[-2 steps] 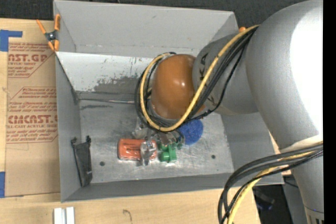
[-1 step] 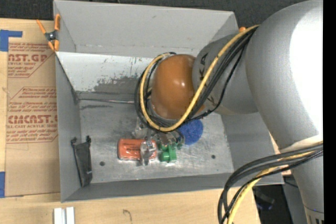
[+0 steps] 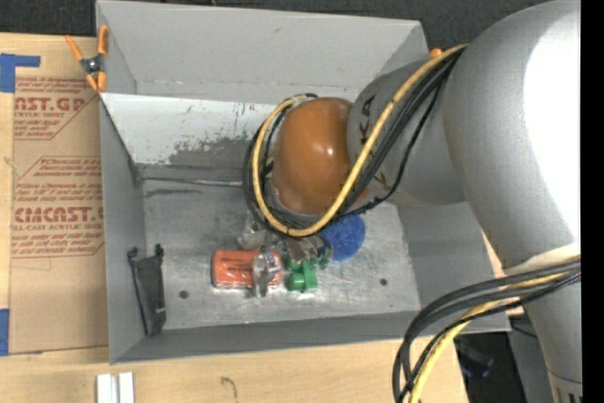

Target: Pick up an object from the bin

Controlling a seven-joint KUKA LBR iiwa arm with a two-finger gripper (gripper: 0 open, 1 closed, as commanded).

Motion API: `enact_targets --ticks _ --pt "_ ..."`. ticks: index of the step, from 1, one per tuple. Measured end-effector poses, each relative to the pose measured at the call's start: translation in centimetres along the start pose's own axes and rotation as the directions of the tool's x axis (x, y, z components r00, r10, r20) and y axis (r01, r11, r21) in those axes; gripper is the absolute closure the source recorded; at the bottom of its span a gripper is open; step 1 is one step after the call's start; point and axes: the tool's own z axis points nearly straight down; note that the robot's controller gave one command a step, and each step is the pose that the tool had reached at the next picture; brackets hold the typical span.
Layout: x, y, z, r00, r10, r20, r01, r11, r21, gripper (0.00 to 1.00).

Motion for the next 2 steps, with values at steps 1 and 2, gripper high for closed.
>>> enact_targets --ticks 1,2 --pt "1.9 -0.7 -3.3 0.996 -0.09 0.008 0.09 0.996 0.004 1.0" --pt "-0.3 -0.7 -15.0 0.998 0.055 0.007 -0.055 0.998 0.002 1.0"
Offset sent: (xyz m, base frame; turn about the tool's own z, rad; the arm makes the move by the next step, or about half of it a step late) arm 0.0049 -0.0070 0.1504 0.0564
